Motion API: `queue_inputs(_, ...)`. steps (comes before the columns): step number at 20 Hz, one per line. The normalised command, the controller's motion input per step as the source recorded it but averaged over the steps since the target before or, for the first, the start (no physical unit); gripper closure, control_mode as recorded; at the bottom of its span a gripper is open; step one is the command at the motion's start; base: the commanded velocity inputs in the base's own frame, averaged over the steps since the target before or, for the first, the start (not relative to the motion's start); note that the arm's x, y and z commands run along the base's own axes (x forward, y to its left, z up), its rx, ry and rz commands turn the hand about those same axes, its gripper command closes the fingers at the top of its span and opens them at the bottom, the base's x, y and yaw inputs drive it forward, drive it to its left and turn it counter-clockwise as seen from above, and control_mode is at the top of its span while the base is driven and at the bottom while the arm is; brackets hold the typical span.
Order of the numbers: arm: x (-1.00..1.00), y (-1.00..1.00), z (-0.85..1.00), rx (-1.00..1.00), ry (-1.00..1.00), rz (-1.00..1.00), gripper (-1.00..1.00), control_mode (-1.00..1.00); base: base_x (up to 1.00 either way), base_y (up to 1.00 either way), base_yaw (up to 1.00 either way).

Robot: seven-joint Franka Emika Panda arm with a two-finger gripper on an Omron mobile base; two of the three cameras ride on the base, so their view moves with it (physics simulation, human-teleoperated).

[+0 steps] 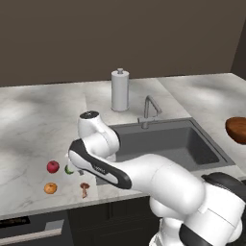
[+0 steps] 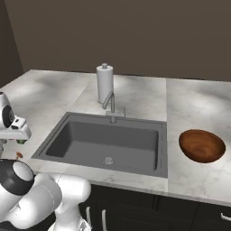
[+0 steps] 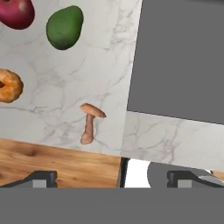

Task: There is a mixed pile of frozen fruits and vegetables on the counter. Locate all the frozen vegetables and place the items in a bowl on the counter. Take all the frozen fruits and defrost them in a running sink.

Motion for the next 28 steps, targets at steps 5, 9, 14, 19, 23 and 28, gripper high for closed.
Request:
queue_inputs(5, 0.12, 0.27, -0.31, 0.03, 0.02, -0.01, -1.00, -1.00, 0.00, 0.00, 0.00)
queue_inputs(9, 0.00, 0.08, -0.33, 0.00, 0.00, -0.01, -1.00, -1.00, 0.00, 0.00, 0.00)
queue_inputs(14, 0.02, 0.07, -0.39, 0.00, 0.00, -0.01, -1.00, -1.00, 0.00, 0.00, 0.00)
queue_inputs(19, 0.08, 0.03, -0.44, 0.00, 0.00, -0.01, -1.00, -1.00, 0.00, 0.00, 0.00)
queue_inputs(23, 0.22, 0.08, -0.32, 0.00, 0.01, 0.00, -1.00, -1.00, 0.00, 0.00, 0.00)
queue_inputs(28, 0.27, 0.17, -0.23, 0.00, 0.08, 0.00, -1.00, -1.00, 0.00, 0.00, 0.00)
